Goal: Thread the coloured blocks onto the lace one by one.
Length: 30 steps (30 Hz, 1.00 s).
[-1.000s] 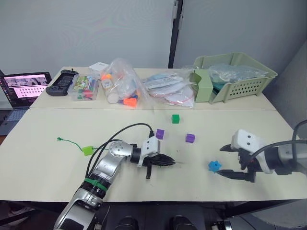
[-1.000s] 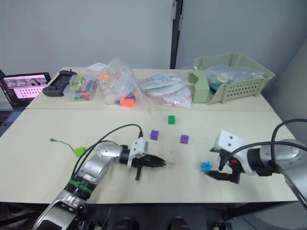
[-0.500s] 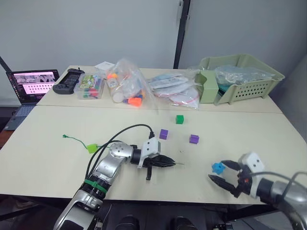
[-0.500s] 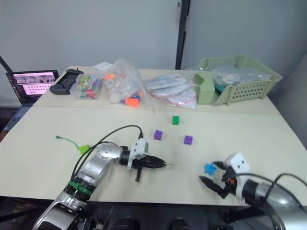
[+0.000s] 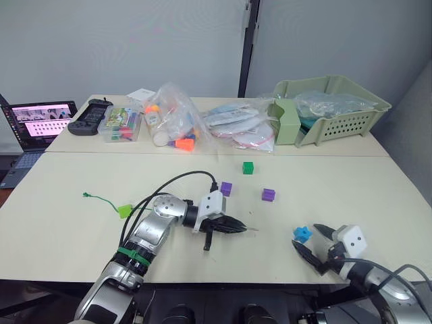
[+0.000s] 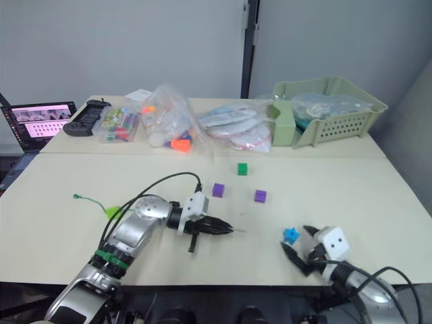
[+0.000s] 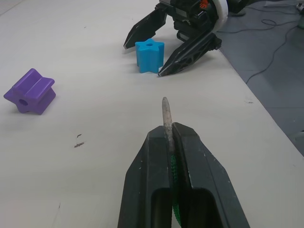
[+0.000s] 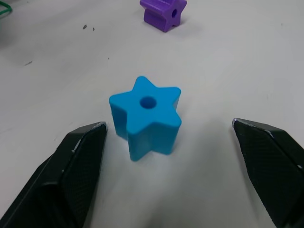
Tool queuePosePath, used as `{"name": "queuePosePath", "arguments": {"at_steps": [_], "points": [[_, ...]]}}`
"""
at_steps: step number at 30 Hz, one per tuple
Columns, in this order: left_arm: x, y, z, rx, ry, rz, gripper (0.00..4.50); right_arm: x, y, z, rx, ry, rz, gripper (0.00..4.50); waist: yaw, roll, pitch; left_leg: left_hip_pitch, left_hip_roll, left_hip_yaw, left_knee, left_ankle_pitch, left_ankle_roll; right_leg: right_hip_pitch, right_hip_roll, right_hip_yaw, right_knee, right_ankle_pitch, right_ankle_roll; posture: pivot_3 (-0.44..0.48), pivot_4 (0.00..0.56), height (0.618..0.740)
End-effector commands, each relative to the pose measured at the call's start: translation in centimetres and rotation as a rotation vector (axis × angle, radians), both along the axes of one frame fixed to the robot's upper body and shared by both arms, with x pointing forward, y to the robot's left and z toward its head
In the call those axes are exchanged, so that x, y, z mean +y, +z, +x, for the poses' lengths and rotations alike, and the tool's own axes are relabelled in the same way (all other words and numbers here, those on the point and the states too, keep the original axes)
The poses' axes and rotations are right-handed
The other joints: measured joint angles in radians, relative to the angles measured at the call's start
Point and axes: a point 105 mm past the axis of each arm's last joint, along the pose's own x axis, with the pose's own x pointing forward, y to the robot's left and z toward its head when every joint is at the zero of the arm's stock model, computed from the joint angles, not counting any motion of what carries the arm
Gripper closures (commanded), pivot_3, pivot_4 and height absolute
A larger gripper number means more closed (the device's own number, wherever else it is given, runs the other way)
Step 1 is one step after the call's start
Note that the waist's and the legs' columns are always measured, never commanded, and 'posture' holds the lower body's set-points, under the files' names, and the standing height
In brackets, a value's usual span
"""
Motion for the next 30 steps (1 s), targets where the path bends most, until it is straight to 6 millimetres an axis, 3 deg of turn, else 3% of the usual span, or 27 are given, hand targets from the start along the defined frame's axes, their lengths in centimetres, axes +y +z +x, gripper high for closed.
{"name": "queuePosePath", "arguments": {"at_steps": [1,6,11,20,25,30], "points": [[-0.2,1.0,0.0,-0.022,-0.010,-0.016,4.50,0.0,-0.4,0.2,-0.015,0.002,0.007,1.58,0.000,0.000,0.000,0.000,0.000,0.000,0.000,0.000,0.000,0.000,0.000,0.000,0.000,0.000,0.000,0.000,0.150,0.734],[-0.1,1.0,0.0,-0.021,-0.009,-0.013,4.50,0.4,-0.3,0.1,-0.031,0.016,0.045,3.16,0.001,0.000,0.000,0.001,0.000,0.000,0.000,0.000,0.000,0.001,0.000,0.000,0.000,0.000,0.000,0.000,0.150,0.734],[-0.1,0.9,-0.1,-0.020,-0.010,-0.014,4.50,0.2,1.3,0.0,-0.066,0.030,0.002,3.19,0.002,0.000,0.000,0.001,0.000,0.000,0.000,0.000,0.000,0.001,0.000,0.000,0.000,0.000,0.000,0.000,0.150,0.734],[-0.8,0.3,-0.3,-0.010,-0.005,-0.024,4.50,0.3,4.1,0.0,0.231,0.482,-0.791,3.19,-0.001,0.003,-0.001,0.000,0.000,0.000,0.000,0.000,0.000,-0.001,0.001,0.001,0.001,0.000,0.000,0.000,0.150,0.734],[-1.0,0.1,-0.4,-0.008,0.003,-0.034,4.50,0.8,5.7,0.8,0.372,0.637,-0.971,3.19,-0.001,0.003,-0.001,-0.001,0.000,0.000,0.000,0.000,0.000,-0.002,0.000,0.000,0.000,0.000,0.000,0.000,0.150,0.734],[-1.0,0.0,-0.5,-0.010,0.015,-0.039,4.50,2.6,6.5,2.7,0.431,0.722,-1.020,3.19,0.000,0.002,-0.001,-0.001,0.000,0.000,0.001,0.000,0.000,-0.002,0.000,0.000,0.000,0.000,0.000,0.000,0.150,0.734]]}}
